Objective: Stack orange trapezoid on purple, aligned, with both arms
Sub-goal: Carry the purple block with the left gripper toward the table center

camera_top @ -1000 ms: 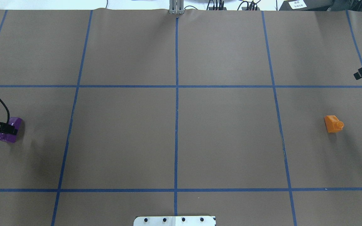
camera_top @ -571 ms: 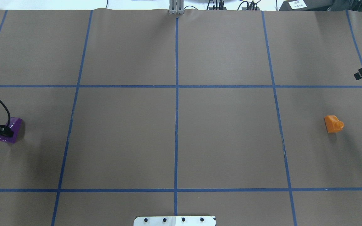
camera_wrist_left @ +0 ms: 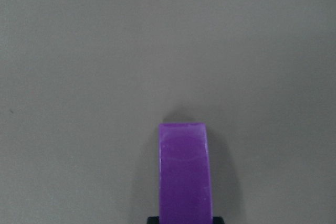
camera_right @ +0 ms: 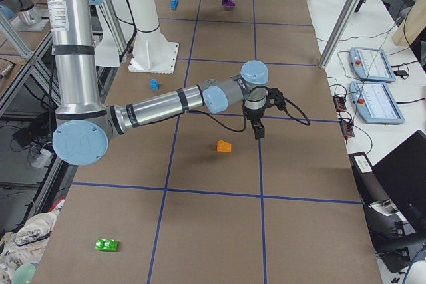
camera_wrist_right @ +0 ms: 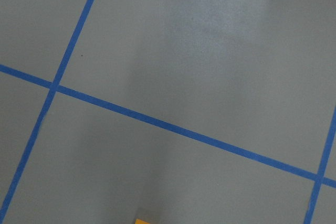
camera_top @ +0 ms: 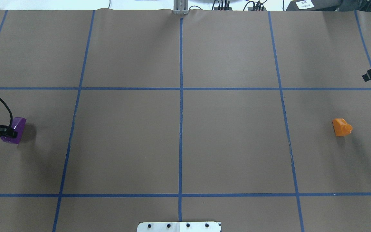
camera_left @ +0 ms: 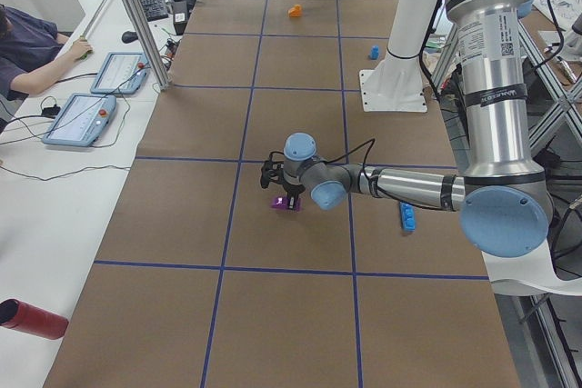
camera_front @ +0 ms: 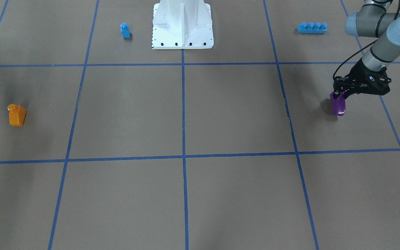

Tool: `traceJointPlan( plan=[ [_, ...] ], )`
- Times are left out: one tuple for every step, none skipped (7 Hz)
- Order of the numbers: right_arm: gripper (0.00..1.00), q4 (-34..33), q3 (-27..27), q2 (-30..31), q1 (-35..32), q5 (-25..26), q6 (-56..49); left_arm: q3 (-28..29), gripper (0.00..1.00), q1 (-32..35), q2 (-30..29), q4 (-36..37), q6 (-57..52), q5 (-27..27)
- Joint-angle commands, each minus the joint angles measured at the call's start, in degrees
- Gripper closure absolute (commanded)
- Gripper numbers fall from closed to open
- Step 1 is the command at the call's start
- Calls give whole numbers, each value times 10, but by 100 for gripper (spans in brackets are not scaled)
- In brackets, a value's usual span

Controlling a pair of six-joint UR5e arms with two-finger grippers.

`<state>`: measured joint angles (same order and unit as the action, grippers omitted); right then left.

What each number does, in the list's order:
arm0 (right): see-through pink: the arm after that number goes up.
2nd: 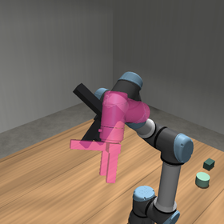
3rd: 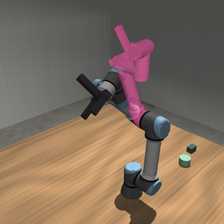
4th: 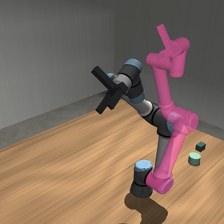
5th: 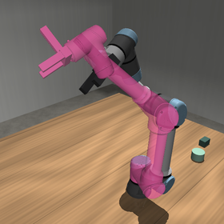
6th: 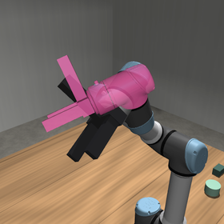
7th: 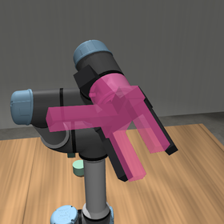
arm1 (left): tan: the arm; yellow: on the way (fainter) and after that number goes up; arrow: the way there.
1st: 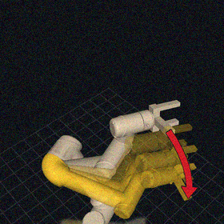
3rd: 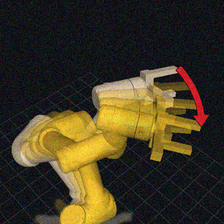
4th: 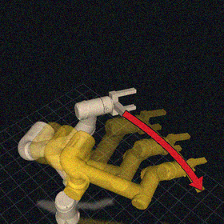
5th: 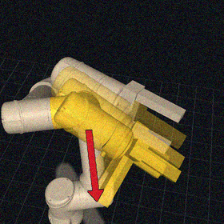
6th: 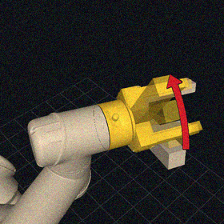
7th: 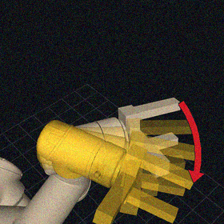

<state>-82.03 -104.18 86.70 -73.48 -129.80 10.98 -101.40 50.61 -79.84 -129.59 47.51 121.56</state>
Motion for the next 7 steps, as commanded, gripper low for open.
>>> traceJointPlan(
  plan=[
    [0, -1, 0, 0, 0, 0, 2, -83, 100, 2, -68, 159, 7, 1],
    [0, -1, 0, 0, 0, 0, 2, -109, 100, 1, -137, 259, 13, 1],
    [0, -1, 0, 0, 0, -1, 3, -109, 100, -4, -212, 333, 40, 0],
    [0, -1, 0, 0, 0, -1, 2, -107, 100, -27, -278, 397, 56, -1],
    [0, -1, 1, -1, 0, -1, 2, -94, 100, -64, -337, 427, 88, -4],
    [0, -1, 1, -1, 0, -1, 2, -61, 100, -96, -391, 428, 142, -6],
    [0, -1, 1, -1, 0, -1, 2, -17, 100, -124, -448, 428, 176, -31]
  ],
)
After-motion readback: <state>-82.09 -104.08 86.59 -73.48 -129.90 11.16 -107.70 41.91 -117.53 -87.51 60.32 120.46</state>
